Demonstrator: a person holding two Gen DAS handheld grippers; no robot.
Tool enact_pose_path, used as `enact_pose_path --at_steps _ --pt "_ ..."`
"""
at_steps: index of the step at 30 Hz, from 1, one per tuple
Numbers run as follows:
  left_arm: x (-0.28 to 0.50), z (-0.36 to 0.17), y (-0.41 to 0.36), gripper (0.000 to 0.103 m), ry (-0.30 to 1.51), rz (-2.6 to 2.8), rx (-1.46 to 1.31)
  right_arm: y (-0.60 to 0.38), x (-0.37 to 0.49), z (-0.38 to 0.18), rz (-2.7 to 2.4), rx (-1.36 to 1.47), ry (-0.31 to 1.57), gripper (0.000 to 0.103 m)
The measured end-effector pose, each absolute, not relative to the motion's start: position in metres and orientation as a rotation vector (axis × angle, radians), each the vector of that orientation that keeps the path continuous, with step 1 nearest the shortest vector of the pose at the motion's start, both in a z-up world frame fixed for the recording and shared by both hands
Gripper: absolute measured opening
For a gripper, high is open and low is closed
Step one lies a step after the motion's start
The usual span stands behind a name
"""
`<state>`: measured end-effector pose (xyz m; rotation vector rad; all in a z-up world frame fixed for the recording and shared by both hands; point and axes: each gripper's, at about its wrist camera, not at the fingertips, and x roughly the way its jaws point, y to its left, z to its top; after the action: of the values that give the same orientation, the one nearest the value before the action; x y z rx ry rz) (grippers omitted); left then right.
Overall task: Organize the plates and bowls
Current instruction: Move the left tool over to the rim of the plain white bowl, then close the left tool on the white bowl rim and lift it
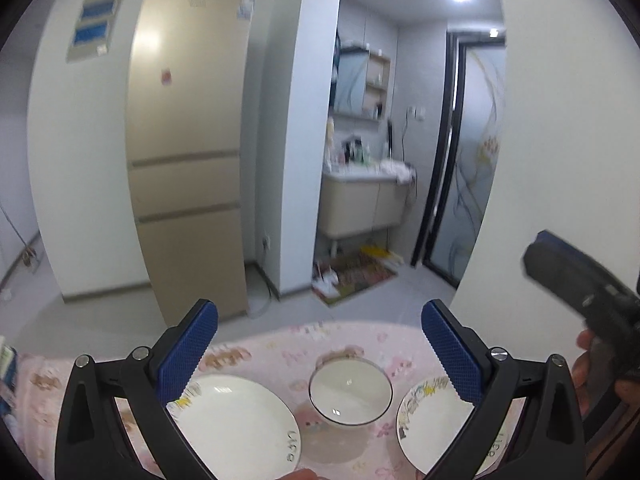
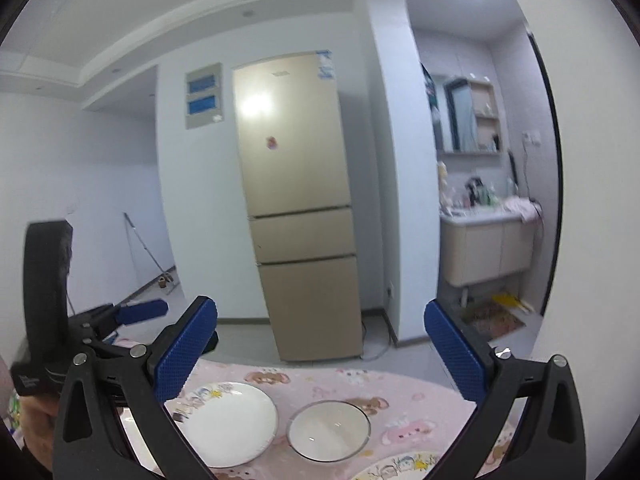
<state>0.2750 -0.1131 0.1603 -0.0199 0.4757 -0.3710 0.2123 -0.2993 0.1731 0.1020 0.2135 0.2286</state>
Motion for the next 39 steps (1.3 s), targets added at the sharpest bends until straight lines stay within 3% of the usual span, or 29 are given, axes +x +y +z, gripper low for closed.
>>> enact_pose_path --at_steps 11,23,28,34,36,39 --pt "0.372 0.074 -0.146 0.103 0.766 -0.399 -0.004 -0.331 0.277 0.112 0.178 0.144 0.423 0.103" --pt "0.398 -0.004 -0.143 0.101 0.959 -0.44 -0.037 -0.344 0.347 0.01 0.203 0.278 0.716 0.099" --pt "0.405 -0.02 -0.136 0.099 0.998 -0.467 -0.079 -0.342 0.356 -0.008 0.157 0.227 0.796 0.087" --pt "0.409 -0.034 -0.139 0.079 1.053 -0.472 -0.049 -0.33 0.362 -0.024 0.151 0.168 0.87 0.065" --pt "0.408 -0.035 -0.141 0.074 1.058 -0.472 -0.041 -0.325 0.363 -0.03 0.158 0.153 0.893 0.051" --pt "0.409 -0.037 -0.143 0.066 1.071 -0.479 -0.039 -0.32 0.369 -0.04 0.166 0.117 0.925 0.038"
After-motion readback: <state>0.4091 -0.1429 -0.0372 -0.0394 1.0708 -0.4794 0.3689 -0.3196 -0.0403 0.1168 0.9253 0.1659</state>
